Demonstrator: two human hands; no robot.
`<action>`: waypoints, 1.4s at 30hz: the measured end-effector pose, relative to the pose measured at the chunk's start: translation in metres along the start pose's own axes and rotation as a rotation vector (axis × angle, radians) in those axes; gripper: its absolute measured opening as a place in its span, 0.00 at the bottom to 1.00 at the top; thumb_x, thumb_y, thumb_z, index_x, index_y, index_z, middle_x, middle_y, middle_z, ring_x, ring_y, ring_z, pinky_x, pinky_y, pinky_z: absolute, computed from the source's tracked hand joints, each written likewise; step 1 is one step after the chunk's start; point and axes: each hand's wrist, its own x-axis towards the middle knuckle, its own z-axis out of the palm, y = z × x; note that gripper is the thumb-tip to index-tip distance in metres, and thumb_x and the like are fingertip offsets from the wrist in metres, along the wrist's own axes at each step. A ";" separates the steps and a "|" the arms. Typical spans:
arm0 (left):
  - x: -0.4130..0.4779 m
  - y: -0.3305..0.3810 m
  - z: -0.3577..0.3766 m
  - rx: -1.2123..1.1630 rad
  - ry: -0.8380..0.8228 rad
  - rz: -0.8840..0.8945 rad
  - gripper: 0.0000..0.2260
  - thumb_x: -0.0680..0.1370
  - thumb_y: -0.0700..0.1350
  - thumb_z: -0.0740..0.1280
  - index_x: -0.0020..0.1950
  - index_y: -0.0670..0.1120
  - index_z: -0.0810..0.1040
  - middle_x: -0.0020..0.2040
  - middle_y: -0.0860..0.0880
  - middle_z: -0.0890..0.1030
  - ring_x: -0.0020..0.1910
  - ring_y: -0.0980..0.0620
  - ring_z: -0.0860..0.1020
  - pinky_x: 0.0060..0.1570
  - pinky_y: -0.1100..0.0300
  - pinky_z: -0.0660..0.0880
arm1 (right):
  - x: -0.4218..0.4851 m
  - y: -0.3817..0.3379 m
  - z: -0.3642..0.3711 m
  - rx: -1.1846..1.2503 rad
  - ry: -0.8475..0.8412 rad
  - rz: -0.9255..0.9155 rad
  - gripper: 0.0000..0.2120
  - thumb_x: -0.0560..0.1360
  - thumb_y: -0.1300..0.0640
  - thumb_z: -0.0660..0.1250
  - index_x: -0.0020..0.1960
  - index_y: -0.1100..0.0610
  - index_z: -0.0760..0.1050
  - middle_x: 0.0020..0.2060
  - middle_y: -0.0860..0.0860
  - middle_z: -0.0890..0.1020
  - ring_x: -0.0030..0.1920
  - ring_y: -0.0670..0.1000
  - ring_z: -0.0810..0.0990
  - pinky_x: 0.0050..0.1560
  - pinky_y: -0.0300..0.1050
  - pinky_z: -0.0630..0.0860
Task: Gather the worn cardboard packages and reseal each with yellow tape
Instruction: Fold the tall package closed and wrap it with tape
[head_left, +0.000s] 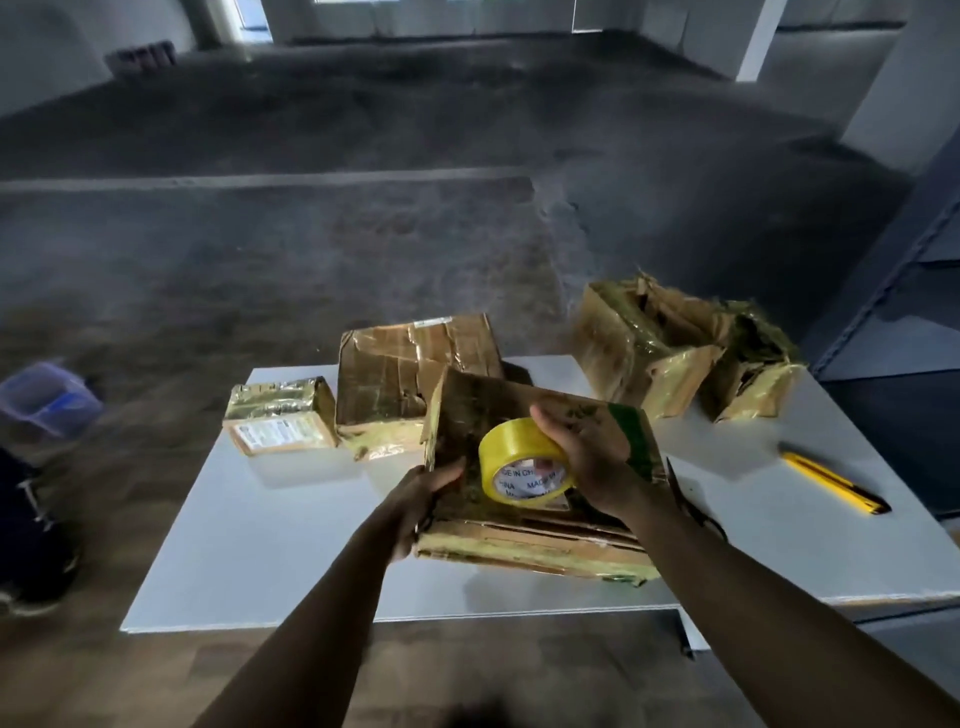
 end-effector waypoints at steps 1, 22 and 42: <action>0.003 -0.006 -0.002 -0.018 -0.006 -0.004 0.20 0.78 0.54 0.68 0.64 0.42 0.78 0.55 0.39 0.84 0.54 0.39 0.83 0.57 0.45 0.79 | 0.000 0.000 0.003 -0.022 -0.031 0.006 0.08 0.79 0.46 0.64 0.49 0.49 0.77 0.47 0.47 0.82 0.45 0.41 0.81 0.51 0.38 0.78; 0.015 -0.058 -0.034 0.255 0.372 0.102 0.19 0.76 0.52 0.71 0.62 0.42 0.78 0.52 0.43 0.83 0.45 0.51 0.81 0.42 0.61 0.75 | -0.004 0.038 -0.113 -0.790 0.040 -0.077 0.29 0.75 0.45 0.72 0.22 0.50 0.61 0.17 0.45 0.60 0.21 0.44 0.58 0.31 0.45 0.57; 0.088 -0.055 0.104 1.303 0.504 0.526 0.30 0.83 0.60 0.48 0.81 0.46 0.51 0.81 0.41 0.49 0.79 0.43 0.50 0.76 0.47 0.48 | -0.018 0.062 -0.112 -0.239 0.280 0.077 0.34 0.68 0.32 0.70 0.34 0.65 0.69 0.31 0.56 0.64 0.34 0.50 0.67 0.37 0.46 0.62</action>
